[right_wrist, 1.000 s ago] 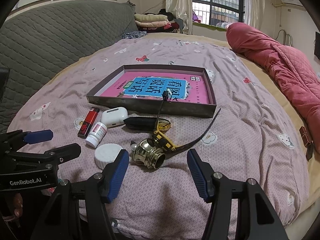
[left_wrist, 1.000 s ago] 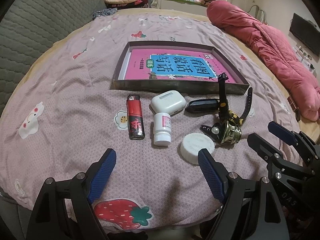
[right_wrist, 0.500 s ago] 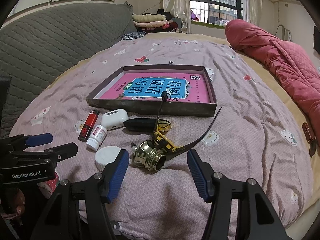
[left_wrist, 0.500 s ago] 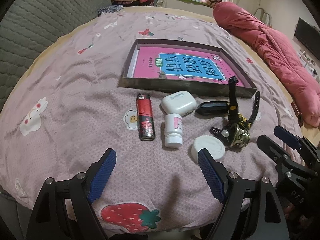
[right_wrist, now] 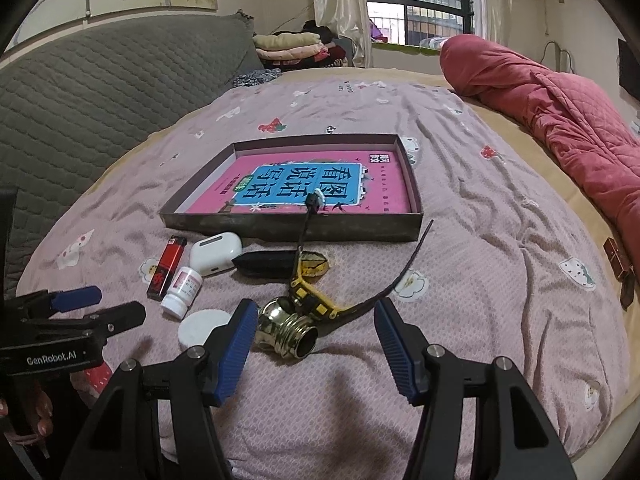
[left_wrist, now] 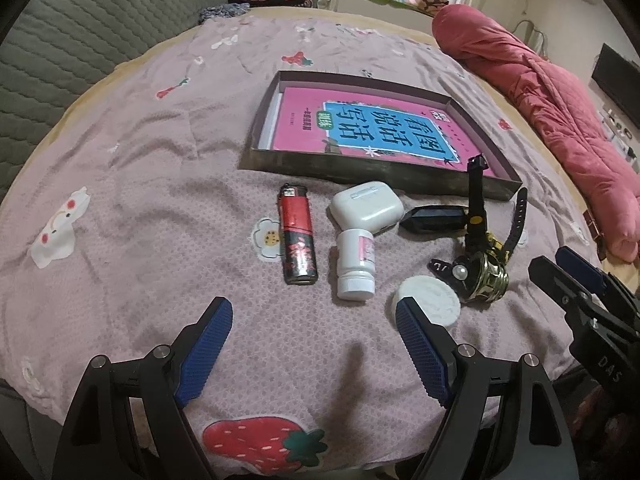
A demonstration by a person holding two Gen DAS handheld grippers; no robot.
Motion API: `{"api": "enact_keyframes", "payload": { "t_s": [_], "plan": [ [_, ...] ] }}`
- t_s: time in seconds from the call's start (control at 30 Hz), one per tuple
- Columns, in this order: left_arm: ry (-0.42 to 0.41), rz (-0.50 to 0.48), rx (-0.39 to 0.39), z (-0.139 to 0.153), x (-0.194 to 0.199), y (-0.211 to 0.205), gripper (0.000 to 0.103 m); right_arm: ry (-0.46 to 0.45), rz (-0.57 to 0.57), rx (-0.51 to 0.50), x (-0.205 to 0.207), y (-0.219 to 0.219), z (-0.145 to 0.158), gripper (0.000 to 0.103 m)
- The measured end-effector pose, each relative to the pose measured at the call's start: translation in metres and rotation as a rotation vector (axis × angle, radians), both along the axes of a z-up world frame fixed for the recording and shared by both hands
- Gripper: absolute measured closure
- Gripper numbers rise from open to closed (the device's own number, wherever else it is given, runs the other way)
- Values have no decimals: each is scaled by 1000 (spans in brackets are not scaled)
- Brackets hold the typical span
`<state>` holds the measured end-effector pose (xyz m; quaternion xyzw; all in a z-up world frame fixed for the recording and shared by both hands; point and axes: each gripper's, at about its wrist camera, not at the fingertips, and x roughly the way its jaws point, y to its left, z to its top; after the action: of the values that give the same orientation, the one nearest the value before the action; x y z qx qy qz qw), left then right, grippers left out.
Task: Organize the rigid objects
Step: 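Move left tool toward white pill bottle while right tool approaches black wristwatch, then grasp white pill bottle with left tool while right tool grasps black wristwatch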
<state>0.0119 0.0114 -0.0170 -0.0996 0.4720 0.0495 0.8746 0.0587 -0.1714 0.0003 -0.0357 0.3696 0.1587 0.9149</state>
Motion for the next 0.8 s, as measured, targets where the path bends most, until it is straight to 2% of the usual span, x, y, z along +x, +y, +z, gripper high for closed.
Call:
{"api": "enact_keyframes", "payload": {
  "t_s": [0.37, 0.8],
  "plan": [
    [14, -26, -40, -4, 25, -14, 18, 17, -31, 21, 20, -12, -1, 43],
    [43, -44, -41, -16, 40, -14, 18, 100, 59, 68, 53, 11, -9, 43]
  ]
}}
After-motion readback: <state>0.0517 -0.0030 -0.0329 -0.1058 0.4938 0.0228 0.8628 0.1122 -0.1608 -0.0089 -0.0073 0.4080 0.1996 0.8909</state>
